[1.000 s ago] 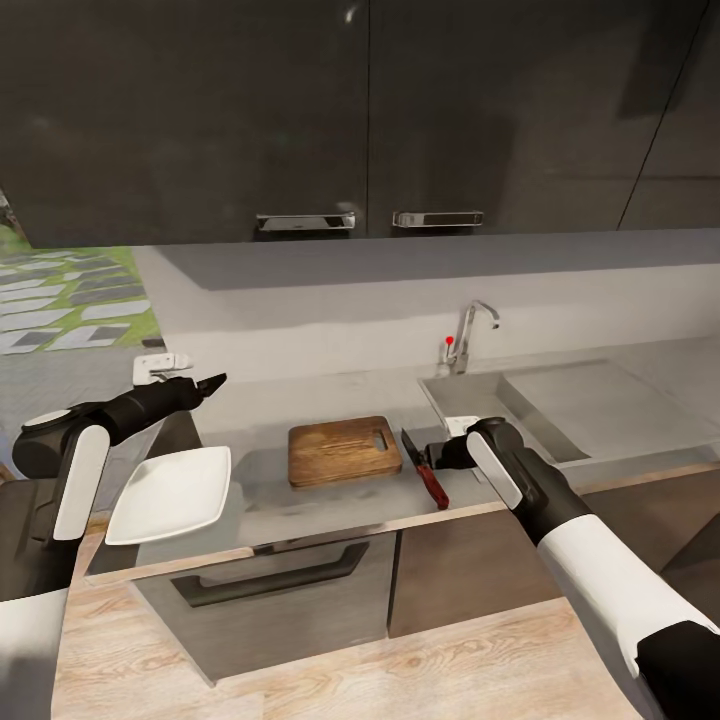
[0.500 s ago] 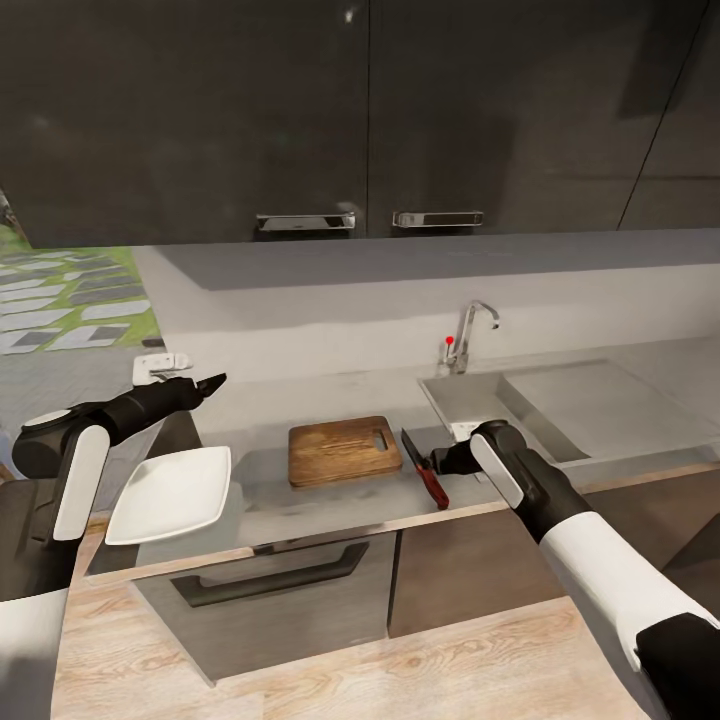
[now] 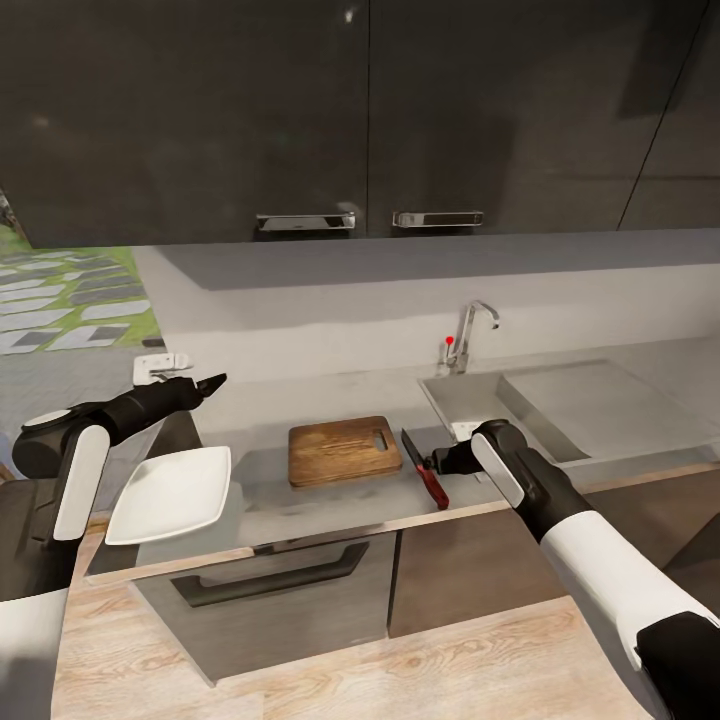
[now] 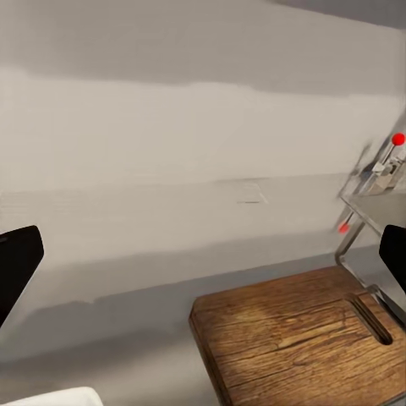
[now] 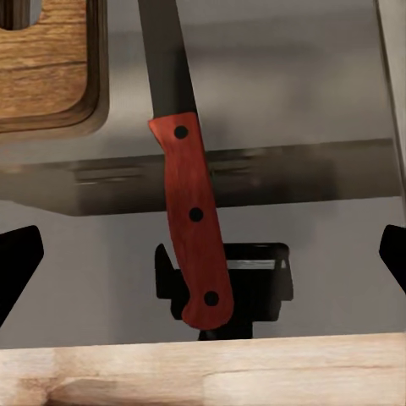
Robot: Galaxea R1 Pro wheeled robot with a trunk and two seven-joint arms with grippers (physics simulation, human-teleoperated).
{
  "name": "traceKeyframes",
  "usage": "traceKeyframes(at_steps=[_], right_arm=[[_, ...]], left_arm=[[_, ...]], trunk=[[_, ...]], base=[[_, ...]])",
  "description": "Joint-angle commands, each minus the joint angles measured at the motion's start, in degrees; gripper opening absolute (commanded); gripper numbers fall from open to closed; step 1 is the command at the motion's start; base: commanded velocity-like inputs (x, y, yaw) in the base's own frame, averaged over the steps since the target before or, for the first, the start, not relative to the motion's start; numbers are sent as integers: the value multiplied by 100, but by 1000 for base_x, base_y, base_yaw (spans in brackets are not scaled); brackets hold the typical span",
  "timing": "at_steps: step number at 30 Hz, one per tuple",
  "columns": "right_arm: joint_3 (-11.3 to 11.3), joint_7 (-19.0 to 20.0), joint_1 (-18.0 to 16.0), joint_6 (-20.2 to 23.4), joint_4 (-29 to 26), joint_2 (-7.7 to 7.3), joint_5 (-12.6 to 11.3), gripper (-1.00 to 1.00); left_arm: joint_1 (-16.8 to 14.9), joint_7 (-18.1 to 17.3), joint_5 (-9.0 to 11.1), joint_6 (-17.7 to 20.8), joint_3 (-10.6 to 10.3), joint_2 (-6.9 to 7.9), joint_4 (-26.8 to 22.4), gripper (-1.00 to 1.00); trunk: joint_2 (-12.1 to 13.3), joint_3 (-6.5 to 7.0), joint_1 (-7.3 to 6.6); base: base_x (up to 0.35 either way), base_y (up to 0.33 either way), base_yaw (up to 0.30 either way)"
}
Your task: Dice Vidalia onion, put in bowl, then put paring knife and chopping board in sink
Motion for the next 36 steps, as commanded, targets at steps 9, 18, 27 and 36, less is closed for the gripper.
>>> traceKeyframes(at_steps=[9,18,27,36], right_arm=[[24,-57,-10,13,-6,-7,-61,100],[24,-57,-9,13,-6,-7,-61,100],[24,-59,-8,14,-6,-7,-61,100],[1,-50,-10,20,-6,0,-76,100]], left_arm=[[-8,-34,-15,31,4,1,-5,100],[-4,-33,-15,31,3,-4,-5,100],[-5,-32,-13,31,3,-4,-4,100],[-4,-33,-14,31,3,-5,-6,100]], trunk=[[-13,-13,4],[-13,-13,4],[-13,-13,4],[-13,-13,4]], base=[[0,0,0],[0,0,0],[0,0,0],[0,0,0]])
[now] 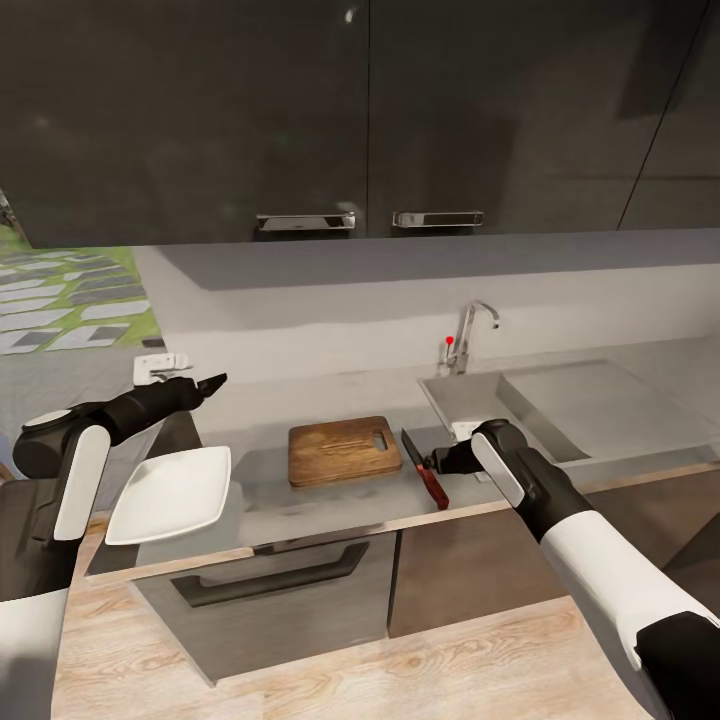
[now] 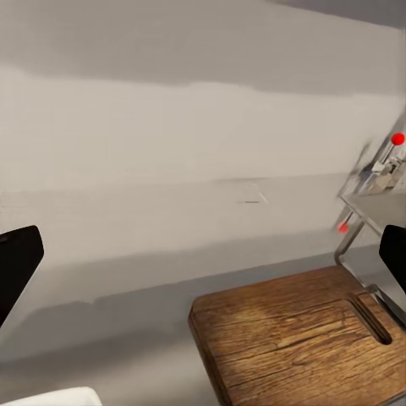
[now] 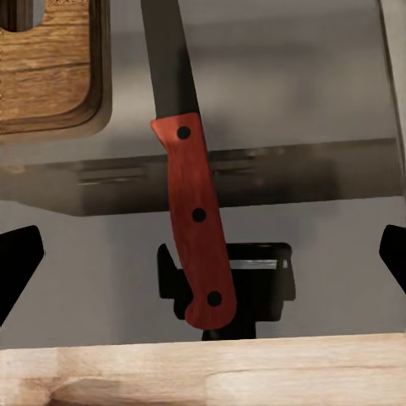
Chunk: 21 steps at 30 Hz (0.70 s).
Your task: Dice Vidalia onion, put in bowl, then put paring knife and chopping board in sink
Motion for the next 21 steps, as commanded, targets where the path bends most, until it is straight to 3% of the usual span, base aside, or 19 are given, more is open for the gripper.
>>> traceKeyframes(at_steps=[1,17,21], right_arm=[[24,-57,-7,12,-6,-6,-63,100],[30,-69,-8,14,-15,10,-62,100],[30,-225,-8,14,-15,12,-55,100]], left_arm=[[-8,-34,-13,31,8,1,-4,100],[-12,-33,-16,31,1,-2,-4,100],[-13,-35,-15,31,0,-2,-2,100]], trunk=[[-13,-13,4],[-13,-13,4],[-13,-13,4]], base=[[0,0,0],[0,0,0],[0,0,0]])
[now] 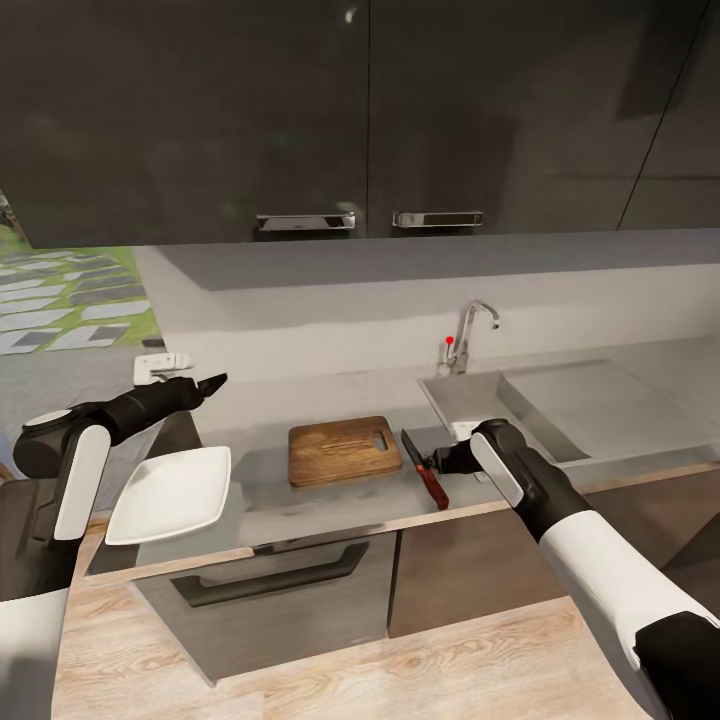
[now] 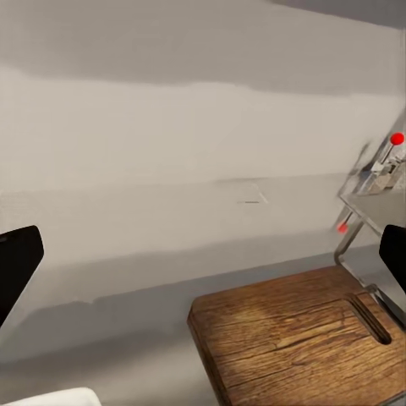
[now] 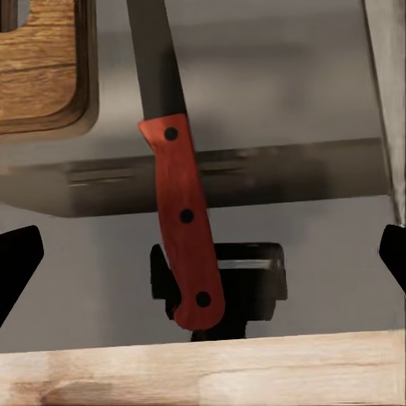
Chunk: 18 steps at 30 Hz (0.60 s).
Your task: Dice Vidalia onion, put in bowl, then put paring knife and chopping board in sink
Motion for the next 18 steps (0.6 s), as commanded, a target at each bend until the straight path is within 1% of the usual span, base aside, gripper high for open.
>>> traceKeyframes(at_steps=[1,2,7,8,12,18], right_arm=[[24,-146,-7,11,-6,-5,-64,100],[24,-193,-7,11,-6,-3,-64,100],[25,-686,-7,9,-6,21,-63,100],[30,-859,-7,5,-6,50,-63,100],[33,-957,-7,-4,-6,97,-63,100],[40,-978,-7,-6,-6,115,-63,100]], left_arm=[[-5,-34,-13,31,8,1,-5,100],[-5,-34,-12,31,8,0,-3,100],[-5,-34,-13,31,8,0,-4,100],[-6,-33,-12,31,8,0,-3,100],[-3,-33,-13,31,8,-1,-3,100],[-3,-31,-19,31,8,3,-6,100]], trunk=[[-13,-13,4],[-13,-13,4],[-13,-13,4],[-13,-13,4],[-13,-13,4],[-13,-13,4]], base=[[0,0,0],[0,0,0],[0,0,0],[0,0,0],[0,0,0],[1,0,0]])
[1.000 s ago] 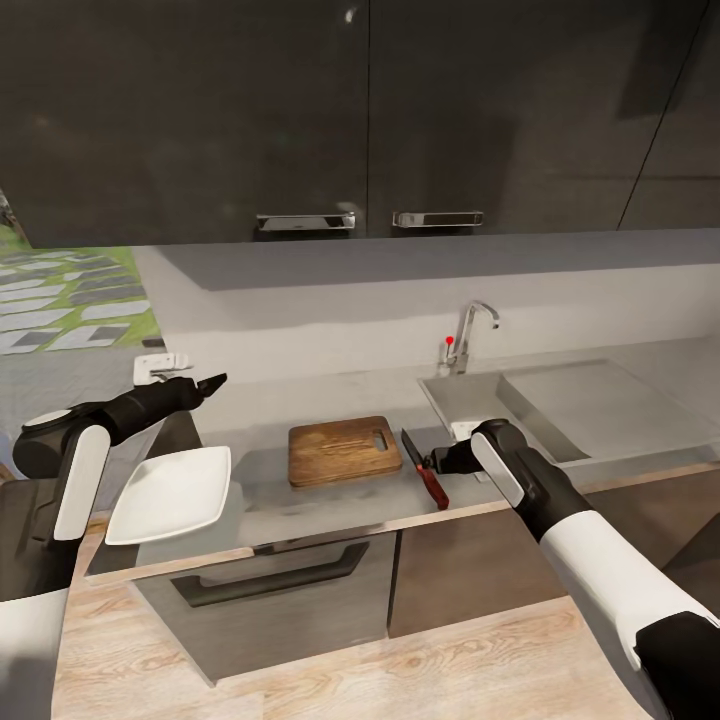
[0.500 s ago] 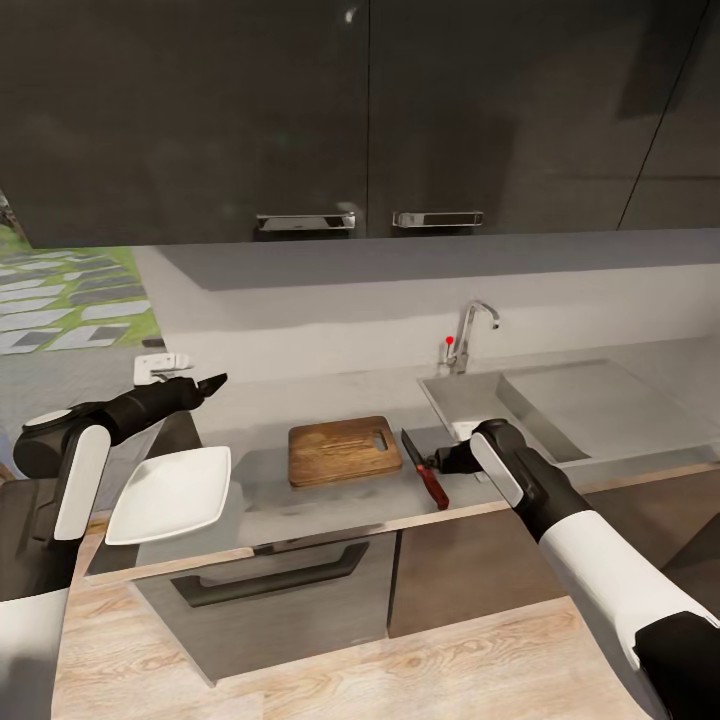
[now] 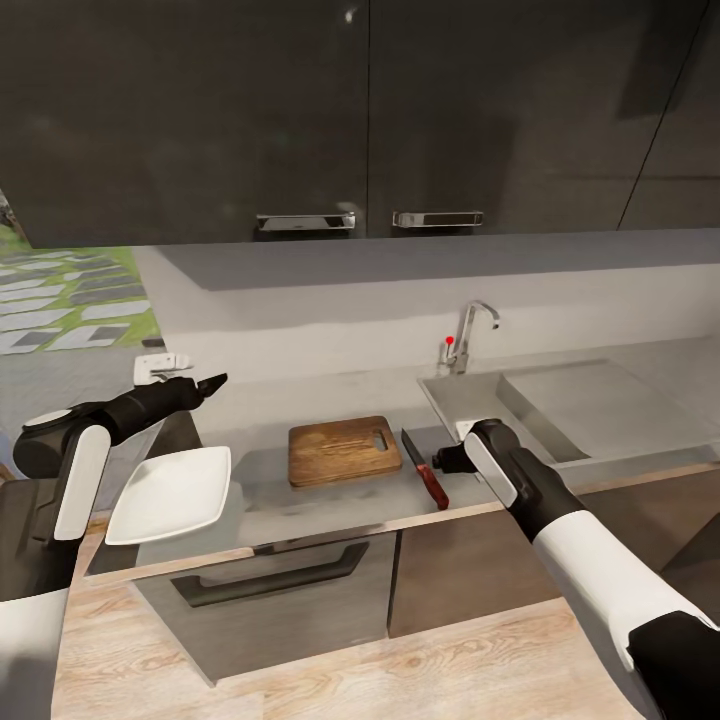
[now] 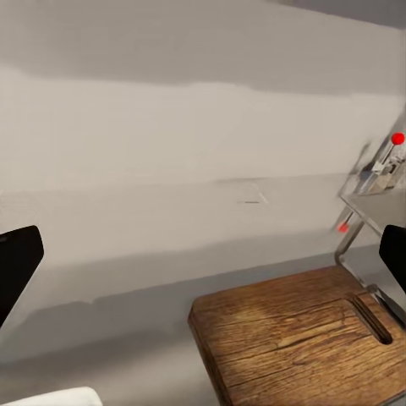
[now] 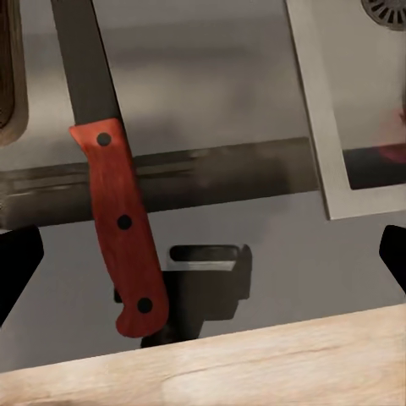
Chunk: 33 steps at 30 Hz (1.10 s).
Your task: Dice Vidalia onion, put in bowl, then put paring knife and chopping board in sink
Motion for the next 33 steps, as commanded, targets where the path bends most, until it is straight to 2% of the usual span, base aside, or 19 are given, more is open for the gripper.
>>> traceKeyframes(at_steps=[1,13,15,17,22,26,33], right_arm=[[26,-57,-8,11,-6,-7,-60,100],[104,-50,-8,11,-10,28,-69,100],[201,-50,-8,11,-8,29,-69,100],[394,-50,-8,11,-7,30,-69,100],[572,-53,-8,14,-12,33,-69,100],[844,-57,-8,22,-20,48,-69,100],[987,-59,-8,25,-23,56,-69,100]], left_arm=[[-8,-34,-14,31,8,-2,-3,100],[-7,-34,-9,31,8,-4,0,100],[-6,-35,-12,31,8,-4,0,100],[-5,-35,-13,31,8,-5,1,100],[-7,-34,-12,31,8,-5,4,100],[-5,-34,-12,31,8,-5,4,100],[-8,-34,-11,31,8,-2,5,100]], trunk=[[-13,-13,4],[-13,-13,4],[-13,-13,4],[-13,-13,4],[-13,-13,4],[-13,-13,4],[-13,-13,4]], base=[[16,0,0],[103,0,0],[11,0,0],[3,0,0],[1,0,0],[0,0,0],[0,0,0]])
